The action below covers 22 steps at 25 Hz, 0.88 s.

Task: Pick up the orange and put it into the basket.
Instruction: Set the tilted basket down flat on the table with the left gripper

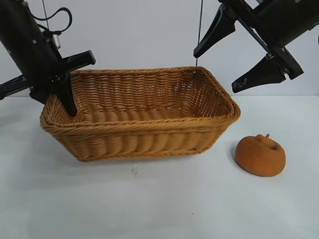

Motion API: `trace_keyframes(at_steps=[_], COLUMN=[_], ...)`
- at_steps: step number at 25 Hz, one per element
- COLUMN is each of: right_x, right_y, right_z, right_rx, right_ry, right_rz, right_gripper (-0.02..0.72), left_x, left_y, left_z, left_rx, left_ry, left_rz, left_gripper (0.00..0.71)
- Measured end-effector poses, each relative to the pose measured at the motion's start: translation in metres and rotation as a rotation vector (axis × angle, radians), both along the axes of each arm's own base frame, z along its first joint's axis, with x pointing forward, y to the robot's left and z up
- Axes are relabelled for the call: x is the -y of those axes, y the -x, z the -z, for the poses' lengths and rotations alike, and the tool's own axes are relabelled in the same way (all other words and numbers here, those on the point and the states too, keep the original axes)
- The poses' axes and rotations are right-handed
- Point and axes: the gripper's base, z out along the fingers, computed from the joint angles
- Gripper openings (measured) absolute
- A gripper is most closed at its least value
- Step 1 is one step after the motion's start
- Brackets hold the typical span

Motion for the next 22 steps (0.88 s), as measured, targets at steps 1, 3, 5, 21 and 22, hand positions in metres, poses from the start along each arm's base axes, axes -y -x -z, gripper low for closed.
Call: trace_keyframes(at_steps=[1,3,5,21,22], right_x=[0.0,0.0,0.0,0.0,0.0], right_y=[0.0,0.0,0.0,0.0,0.0], right_z=[0.0,0.0,0.0,0.0,0.0], right_rx=[0.0,0.0,0.0,0.0,0.0], right_ry=[0.0,0.001,0.001,0.001,0.001], right_rz=[0.0,0.0,0.0,0.0,0.0], right_gripper=[0.61,0.61,0.61,0.61,0.61], left_x=[0.0,0.0,0.001,0.003,0.003], left_y=[-0.001,-0.002,-0.003,-0.007,-0.006], left_z=[0.006,0.016,0.025,0.039,0.036], left_rx=[-0.01,-0.027,-0.043,-0.058,-0.06], left_ry=[-0.005,-0.009,-0.013,0.0,0.002], left_rz=[0.018,0.03,0.031,0.021,0.024], left_gripper=[0.084,0.084,0.084,0.571,0.589])
